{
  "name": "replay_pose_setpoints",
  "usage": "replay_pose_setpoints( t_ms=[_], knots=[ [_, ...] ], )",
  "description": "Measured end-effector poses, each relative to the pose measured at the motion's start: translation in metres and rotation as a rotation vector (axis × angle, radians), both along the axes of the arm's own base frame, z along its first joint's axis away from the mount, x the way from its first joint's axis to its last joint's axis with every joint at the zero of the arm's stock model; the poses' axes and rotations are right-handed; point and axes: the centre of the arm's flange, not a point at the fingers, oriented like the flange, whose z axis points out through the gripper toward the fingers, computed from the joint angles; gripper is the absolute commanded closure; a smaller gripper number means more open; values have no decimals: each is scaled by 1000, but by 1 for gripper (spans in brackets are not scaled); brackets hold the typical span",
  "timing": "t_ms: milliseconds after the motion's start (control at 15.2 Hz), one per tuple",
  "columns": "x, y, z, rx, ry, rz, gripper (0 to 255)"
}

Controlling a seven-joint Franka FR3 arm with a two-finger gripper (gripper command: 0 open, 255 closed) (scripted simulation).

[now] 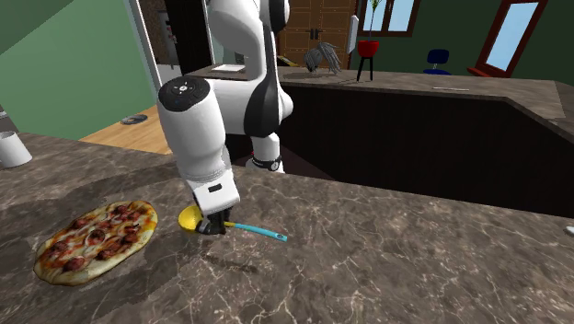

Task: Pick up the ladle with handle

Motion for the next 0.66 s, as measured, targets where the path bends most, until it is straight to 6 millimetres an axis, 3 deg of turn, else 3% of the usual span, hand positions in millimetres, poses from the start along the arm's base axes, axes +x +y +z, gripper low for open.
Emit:
replay_pose_setpoints(
  t_ms=[660],
  knots=[
    [0, -1, 51, 0, 0, 0, 255]
  ],
)
